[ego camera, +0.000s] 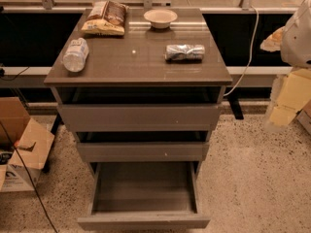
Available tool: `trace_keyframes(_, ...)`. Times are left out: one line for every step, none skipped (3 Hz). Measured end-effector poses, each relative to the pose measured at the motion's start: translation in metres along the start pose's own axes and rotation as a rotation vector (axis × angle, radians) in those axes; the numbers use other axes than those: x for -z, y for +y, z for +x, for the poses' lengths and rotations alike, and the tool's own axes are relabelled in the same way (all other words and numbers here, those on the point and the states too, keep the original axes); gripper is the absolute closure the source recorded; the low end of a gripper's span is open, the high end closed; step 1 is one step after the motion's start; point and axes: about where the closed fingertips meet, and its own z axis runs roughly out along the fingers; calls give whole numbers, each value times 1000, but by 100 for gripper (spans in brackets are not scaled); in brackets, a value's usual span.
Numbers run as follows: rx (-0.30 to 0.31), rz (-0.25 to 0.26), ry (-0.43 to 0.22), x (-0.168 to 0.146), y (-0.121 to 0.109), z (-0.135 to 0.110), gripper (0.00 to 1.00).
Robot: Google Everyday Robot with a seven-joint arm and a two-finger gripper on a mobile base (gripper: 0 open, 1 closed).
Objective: Place redbull can into bottom drawer
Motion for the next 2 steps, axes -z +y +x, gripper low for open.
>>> trace_keyframes(0, 0, 0, 0, 0, 0, 0)
trace_keyframes(-18, 17, -40, -6, -6, -8, 0)
